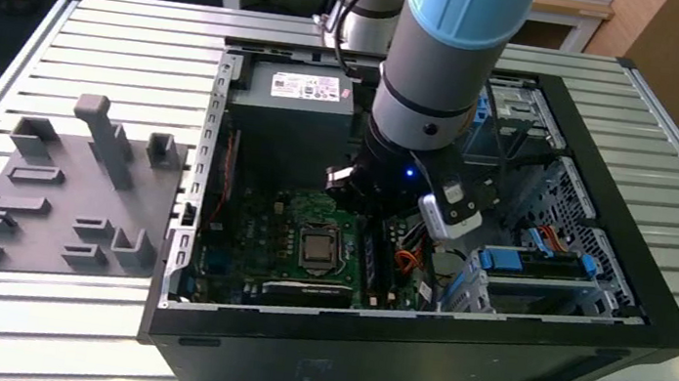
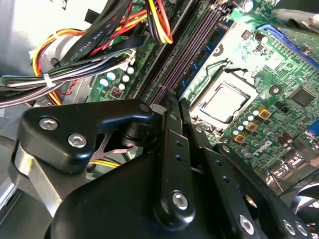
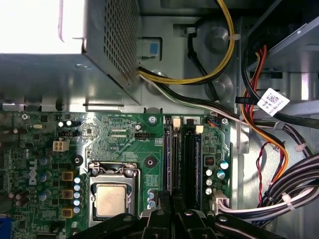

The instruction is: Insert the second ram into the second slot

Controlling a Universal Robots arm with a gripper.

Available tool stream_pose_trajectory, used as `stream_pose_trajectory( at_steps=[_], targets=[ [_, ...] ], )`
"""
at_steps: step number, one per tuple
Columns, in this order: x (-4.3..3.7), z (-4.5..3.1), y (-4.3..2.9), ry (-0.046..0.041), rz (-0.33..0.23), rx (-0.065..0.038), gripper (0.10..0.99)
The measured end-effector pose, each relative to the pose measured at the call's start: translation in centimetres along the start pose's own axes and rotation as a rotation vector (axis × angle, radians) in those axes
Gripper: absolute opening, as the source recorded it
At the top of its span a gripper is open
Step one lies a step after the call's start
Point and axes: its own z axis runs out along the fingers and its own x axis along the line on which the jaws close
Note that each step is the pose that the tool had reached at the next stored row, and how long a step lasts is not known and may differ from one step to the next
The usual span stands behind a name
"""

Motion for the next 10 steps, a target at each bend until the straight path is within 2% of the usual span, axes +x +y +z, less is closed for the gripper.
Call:
stream_pose_trajectory(
  at_steps=[10],
  targets=[
    [-0.45, 0.35, -0.03, 0.0025, -0.002, 0.000, 0.133]
  ],
)
